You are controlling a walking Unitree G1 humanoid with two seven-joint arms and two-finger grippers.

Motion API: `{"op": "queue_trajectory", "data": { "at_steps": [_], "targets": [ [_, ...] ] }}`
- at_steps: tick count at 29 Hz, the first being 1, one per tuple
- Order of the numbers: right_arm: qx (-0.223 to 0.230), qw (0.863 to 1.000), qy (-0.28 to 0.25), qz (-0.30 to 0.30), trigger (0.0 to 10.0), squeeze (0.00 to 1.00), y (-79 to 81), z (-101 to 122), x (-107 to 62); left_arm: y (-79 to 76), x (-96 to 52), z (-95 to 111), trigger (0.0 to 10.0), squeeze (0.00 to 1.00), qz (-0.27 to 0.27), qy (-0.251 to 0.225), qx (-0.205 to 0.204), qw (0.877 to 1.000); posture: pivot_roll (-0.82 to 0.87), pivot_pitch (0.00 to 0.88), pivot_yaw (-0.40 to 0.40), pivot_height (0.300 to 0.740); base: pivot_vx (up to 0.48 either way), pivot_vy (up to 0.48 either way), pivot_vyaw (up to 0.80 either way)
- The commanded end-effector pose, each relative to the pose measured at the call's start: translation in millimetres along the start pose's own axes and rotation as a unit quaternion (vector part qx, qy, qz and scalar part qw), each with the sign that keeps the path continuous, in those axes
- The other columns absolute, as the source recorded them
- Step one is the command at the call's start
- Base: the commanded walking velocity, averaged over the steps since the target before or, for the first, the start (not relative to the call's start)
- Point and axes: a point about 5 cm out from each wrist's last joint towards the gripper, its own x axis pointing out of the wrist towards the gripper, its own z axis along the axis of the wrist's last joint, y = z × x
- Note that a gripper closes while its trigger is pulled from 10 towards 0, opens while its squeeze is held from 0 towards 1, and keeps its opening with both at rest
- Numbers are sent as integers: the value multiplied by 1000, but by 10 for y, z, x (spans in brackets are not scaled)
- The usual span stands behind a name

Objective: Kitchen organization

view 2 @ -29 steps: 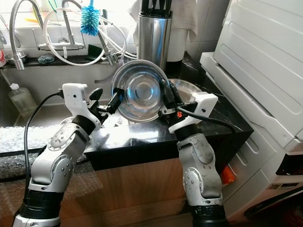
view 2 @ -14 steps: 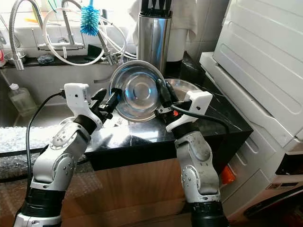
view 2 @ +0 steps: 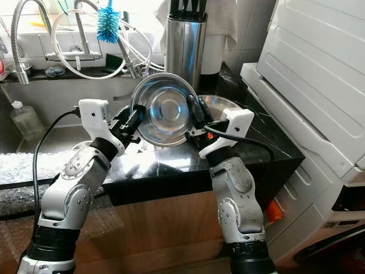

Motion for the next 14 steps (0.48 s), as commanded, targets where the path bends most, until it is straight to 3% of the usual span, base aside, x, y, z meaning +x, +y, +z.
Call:
{"op": "queue_trajectory", "data": {
  "at_steps": [1,14],
  "targets": [
    [-9,1000,-15,-22,10000,1000,-116,91,-9,133,-15,50,0,0,34,-10,9,999,-127,0,-70,740,0,0,0],
    [9,999,-30,-20,10000,1000,-105,130,13,138,-14,46,0,0,35,-11,9,999,-126,0,-69,740,0,0,0]
  ]
}}
